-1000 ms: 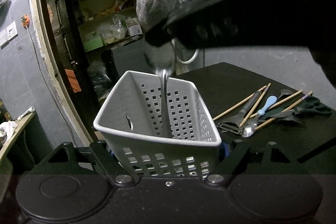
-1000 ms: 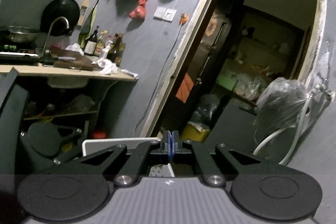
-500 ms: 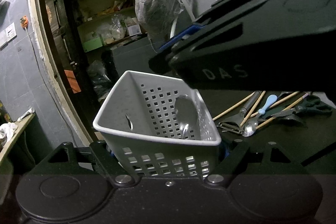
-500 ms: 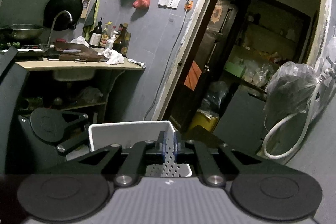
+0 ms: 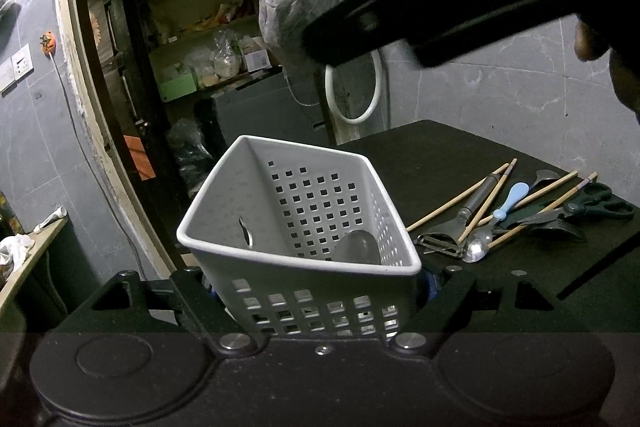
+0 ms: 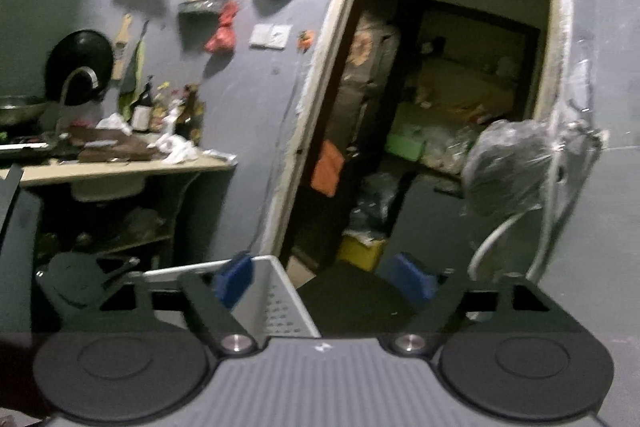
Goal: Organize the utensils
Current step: 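Move the right gripper back over the utensil pile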
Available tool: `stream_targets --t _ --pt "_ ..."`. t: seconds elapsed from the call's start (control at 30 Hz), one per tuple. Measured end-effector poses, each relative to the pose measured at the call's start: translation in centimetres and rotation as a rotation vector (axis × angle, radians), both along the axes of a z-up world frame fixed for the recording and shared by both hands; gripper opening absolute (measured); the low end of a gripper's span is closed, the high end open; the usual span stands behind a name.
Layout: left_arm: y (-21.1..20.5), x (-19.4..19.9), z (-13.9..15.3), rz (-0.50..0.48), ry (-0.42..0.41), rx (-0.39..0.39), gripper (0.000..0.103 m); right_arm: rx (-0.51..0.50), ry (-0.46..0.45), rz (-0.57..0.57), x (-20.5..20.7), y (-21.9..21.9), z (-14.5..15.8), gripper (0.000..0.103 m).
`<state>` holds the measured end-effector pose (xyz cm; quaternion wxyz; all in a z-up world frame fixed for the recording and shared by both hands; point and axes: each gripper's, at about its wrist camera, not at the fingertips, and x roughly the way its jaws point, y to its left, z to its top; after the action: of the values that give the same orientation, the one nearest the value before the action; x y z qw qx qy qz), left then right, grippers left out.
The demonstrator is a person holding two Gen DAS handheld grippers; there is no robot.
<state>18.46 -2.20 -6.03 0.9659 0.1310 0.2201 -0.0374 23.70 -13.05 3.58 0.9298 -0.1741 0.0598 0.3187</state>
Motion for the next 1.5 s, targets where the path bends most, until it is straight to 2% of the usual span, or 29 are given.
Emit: stream_targets --t 0.03,0.13,0.37,0.5,0.77,0.97,1.27,1.5 --pt "0.0 0.0 0.0 0.0 -0.001 -0.002 0.083 0.001 -0.015 -0.025 -0.1 -0.3 0.0 0.103" --pt "0.0 0.0 -0.1 -0.006 -0.003 0.003 0.083 -0.009 -0.03 -0.082 0.0 -1.1 -0.5 0.103" --pt "0.2 0.3 0.0 -0.019 0.005 0.007 0.083 0.04 -0.023 -0.249 0.2 -4.5 -1.2 0.103" --pt "0.1 0.4 0.0 -0.022 0.006 0.009 0.083 0.023 0.02 -0.336 0.6 -6.4 -2.2 0.103" --pt "0.2 0.6 -0.2 -0.034 0.017 0.017 0.084 -0.042 0.163 -0.467 1.2 -9.1 -5.9 0.103" --pt "0.2 0.6 -0.4 -0.039 0.021 0.015 0.083 -0.05 0.247 -0.502 1.3 -9.6 -7.7 0.103" --pt "0.3 1.1 -0.5 -0.043 0.032 0.009 0.083 -0.043 0.318 -0.51 2.1 -9.2 -9.0 0.103" --pt "0.3 1.3 -0.5 -0.045 0.04 0.008 0.083 0.001 0.392 -0.519 3.3 -9.7 -10.8 0.103"
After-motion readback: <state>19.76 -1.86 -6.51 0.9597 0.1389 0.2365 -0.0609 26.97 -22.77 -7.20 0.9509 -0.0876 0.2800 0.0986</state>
